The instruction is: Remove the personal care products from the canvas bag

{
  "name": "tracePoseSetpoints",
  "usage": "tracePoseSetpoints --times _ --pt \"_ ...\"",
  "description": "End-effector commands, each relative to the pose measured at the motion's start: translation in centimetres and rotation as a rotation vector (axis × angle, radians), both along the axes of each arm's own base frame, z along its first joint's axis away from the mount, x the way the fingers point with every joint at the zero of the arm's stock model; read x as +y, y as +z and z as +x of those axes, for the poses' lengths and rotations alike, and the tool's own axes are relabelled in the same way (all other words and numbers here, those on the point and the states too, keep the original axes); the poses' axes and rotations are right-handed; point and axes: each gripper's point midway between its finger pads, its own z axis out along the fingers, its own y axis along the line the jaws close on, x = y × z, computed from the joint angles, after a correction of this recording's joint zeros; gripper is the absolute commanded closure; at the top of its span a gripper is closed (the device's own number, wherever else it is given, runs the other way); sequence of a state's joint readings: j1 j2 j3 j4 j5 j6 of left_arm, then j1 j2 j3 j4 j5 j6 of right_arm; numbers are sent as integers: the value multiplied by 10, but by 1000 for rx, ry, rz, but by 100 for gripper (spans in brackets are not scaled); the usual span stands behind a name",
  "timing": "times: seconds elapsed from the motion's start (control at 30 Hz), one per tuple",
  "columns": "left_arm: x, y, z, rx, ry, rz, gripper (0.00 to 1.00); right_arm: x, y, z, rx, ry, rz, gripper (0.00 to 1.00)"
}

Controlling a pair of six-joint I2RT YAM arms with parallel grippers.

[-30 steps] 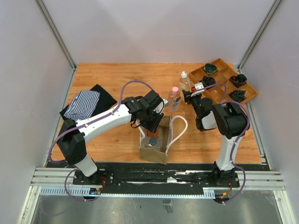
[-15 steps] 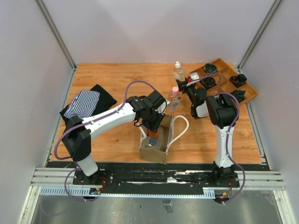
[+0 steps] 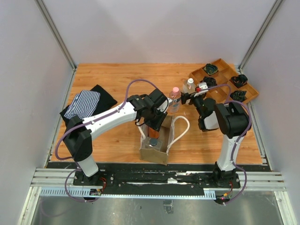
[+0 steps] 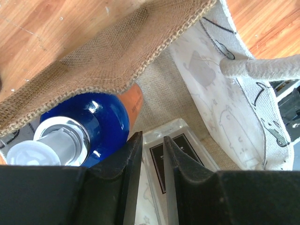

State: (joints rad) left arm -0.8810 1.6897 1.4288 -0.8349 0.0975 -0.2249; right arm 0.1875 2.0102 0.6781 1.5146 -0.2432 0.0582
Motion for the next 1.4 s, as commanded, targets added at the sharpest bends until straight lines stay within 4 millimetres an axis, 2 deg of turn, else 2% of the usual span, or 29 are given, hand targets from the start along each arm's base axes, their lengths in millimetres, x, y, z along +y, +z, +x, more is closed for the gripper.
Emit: tracePoseSetpoints --times 0.0,0.17,0.27,0.33,0.43,0.47,0.5,0.53,0.6,0.73,0.87,0.93,1.03,1.13,1.27,1.37 --pt "-8 8 0 -9 -18 -33 71 -1 38 -11 -114 9 -8 5" --pt "-7 12 1 -21 -9 -36 71 -2 44 -14 -130 -21 -23 5" --pt "-5 15 5 -41 2 -27 71 -13 59 -21 -171 -93 -60 3" --pt "-3 13 5 -41 3 -14 71 -23 76 -27 -211 -146 -74 1" --pt "-1 7 3 -25 1 -1 72 -39 120 -41 -308 -217 -91 1" --pt "0 7 2 -23 4 1 77 -43 133 -46 -330 -235 -90 1" --pt "0 5 1 -18 9 3 88 -48 145 -49 -337 -257 -82 0" --pt "1 6 1 -15 15 6 98 -52 156 -52 -334 -281 -70 4" --pt "1 11 1 -21 28 -4 99 -57 173 -55 -299 -300 -65 10" --pt "-2 46 14 -95 72 -49 99 -64 211 -69 -194 -330 42 15" --pt "-5 102 30 -207 130 -125 99 -55 236 -87 -94 -266 58 12" --pt "-4 129 37 -258 164 -151 100 -49 240 -95 -61 -224 43 11" --pt "-1 152 44 -305 190 -165 100 -42 238 -103 -3 -175 9 9" --pt "1 140 44 -285 187 -118 97 -38 233 -108 40 -143 -10 6" --pt "0 106 34 -198 170 -80 71 -38 227 -115 68 -138 -25 5" --pt "7 85 25 -159 173 -49 61 -39 223 -120 82 -135 -36 4"
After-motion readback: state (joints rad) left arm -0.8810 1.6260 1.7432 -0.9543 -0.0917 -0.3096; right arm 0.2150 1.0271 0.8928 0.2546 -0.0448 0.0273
